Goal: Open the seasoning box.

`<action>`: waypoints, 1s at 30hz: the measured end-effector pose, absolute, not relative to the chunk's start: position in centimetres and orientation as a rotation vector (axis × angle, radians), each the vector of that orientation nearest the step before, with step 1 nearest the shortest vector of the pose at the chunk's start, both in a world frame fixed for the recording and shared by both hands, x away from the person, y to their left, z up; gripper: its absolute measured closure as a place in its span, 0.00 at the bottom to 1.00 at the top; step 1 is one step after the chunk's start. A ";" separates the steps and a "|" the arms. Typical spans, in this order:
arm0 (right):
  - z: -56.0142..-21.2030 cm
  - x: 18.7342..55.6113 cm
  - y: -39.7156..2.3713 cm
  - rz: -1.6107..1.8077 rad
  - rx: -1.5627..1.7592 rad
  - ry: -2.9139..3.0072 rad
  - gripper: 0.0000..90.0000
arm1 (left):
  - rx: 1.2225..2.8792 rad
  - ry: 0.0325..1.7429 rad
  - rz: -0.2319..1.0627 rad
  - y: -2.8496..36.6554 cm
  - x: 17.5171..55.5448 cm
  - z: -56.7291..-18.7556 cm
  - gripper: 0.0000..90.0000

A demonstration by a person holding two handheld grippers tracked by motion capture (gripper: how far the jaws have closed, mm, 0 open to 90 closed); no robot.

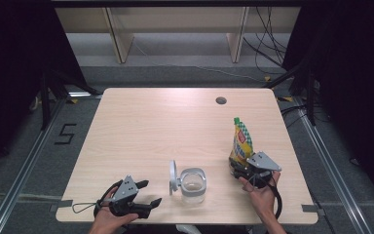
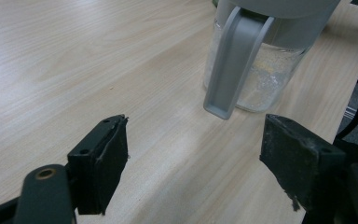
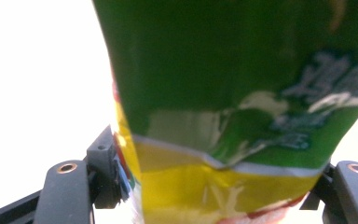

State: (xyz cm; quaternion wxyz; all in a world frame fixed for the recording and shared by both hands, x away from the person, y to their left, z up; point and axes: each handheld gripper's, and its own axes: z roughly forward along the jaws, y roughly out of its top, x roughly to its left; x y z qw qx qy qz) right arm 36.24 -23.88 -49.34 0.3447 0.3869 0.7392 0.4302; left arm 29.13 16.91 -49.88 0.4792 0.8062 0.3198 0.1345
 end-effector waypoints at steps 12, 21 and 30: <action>-46.2 31.6 -23.9 1.056 0.742 1.930 0.35 | 1.965 0.779 0.330 16.9 29.1 -49.9 0.25; -45.0 29.3 -23.7 0.872 0.569 1.934 0.36 | 1.967 0.761 0.332 16.9 29.3 -50.0 0.25; -44.5 27.3 -22.9 0.620 0.350 1.898 0.36 | 1.962 0.772 0.316 16.7 29.1 -49.9 0.25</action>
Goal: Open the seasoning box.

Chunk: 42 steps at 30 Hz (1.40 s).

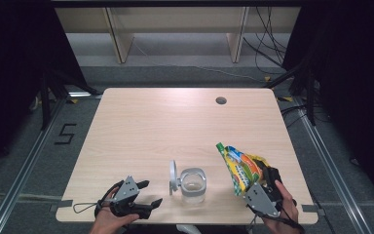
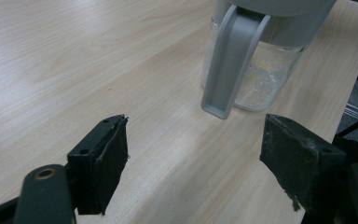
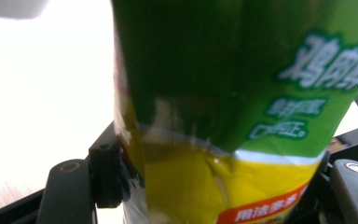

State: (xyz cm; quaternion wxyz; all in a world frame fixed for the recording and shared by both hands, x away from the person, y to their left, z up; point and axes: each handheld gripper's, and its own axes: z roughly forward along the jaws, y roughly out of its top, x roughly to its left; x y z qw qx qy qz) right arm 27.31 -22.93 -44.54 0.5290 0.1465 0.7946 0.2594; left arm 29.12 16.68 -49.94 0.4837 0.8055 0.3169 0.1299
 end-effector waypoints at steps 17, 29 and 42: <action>-45.1 25.3 -21.2 0.332 0.079 1.850 0.36 | 1.970 0.756 0.309 16.8 29.3 -49.9 0.25; -45.4 25.2 -20.9 0.154 -0.129 1.853 0.39 | 1.960 0.775 0.293 16.7 29.2 -50.0 0.25; -44.6 25.3 -21.0 0.003 -0.285 1.861 0.40 | 1.971 0.752 0.312 16.6 29.3 -50.0 0.25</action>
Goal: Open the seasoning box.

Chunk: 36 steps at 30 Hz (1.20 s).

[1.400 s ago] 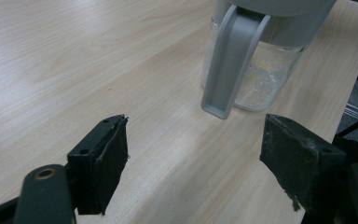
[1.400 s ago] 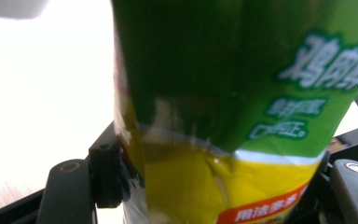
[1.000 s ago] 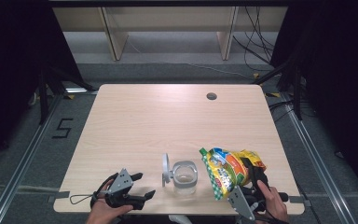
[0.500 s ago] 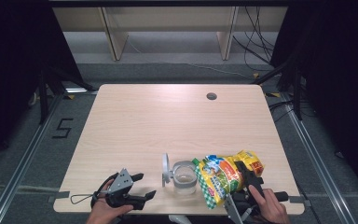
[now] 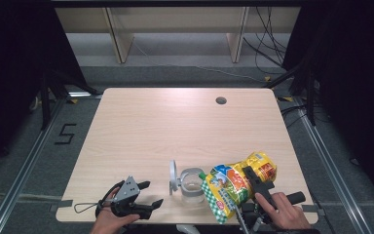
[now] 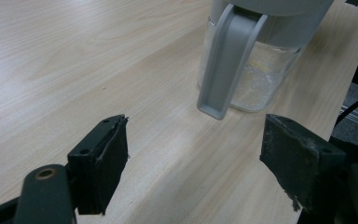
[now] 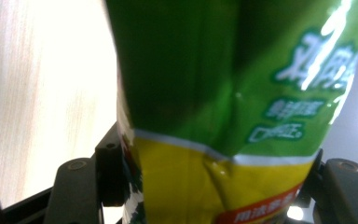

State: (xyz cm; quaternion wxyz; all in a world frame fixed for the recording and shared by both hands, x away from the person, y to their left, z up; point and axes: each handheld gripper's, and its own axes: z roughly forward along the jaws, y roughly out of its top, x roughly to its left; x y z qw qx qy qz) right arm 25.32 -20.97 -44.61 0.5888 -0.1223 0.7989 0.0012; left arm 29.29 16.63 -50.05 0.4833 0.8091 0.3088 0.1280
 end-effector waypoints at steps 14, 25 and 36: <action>-42.8 26.1 -19.4 -0.184 -0.567 1.780 0.46 | 1.964 0.776 0.303 16.6 29.1 -50.1 0.25; -42.0 26.6 -19.3 -0.254 -0.657 1.753 0.52 | 1.976 0.748 0.312 16.6 29.3 -50.1 0.25; -41.5 26.7 -18.9 -0.310 -0.722 1.716 0.53 | 1.986 0.745 0.319 16.7 29.3 -50.0 0.26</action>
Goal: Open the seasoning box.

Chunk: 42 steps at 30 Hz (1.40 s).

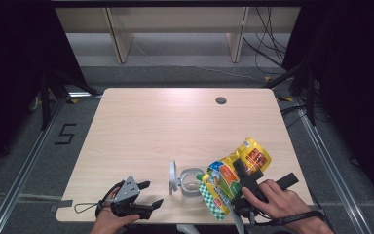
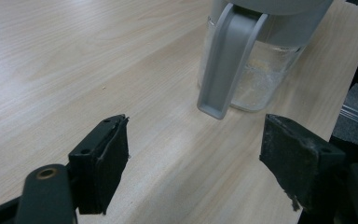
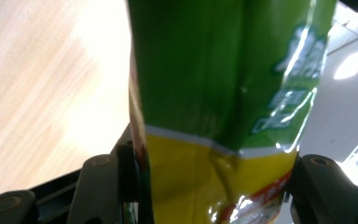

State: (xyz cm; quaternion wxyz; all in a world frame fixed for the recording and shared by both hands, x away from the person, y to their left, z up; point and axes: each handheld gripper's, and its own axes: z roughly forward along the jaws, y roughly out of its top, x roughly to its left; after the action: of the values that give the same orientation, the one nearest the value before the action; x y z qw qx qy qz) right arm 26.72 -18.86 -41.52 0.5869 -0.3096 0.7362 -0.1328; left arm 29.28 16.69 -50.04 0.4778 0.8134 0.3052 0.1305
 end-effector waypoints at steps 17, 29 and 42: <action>-40.7 26.3 -18.3 -0.342 -0.795 1.669 0.56 | 1.993 0.744 0.324 16.7 29.3 -50.1 0.26; -39.9 26.3 -18.0 -0.401 -0.879 1.620 0.56 | 1.986 0.749 0.322 16.7 29.3 -50.1 0.26; -39.9 26.2 -17.7 -0.391 -0.898 1.607 0.57 | 1.987 0.749 0.321 16.7 29.3 -50.1 0.26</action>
State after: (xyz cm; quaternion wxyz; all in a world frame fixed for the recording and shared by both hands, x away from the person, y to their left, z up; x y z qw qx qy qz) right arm 26.21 -17.69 -39.90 0.5892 -0.3856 0.6899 -0.1678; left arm 29.31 16.66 -50.05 0.4767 0.8133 0.3065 0.1316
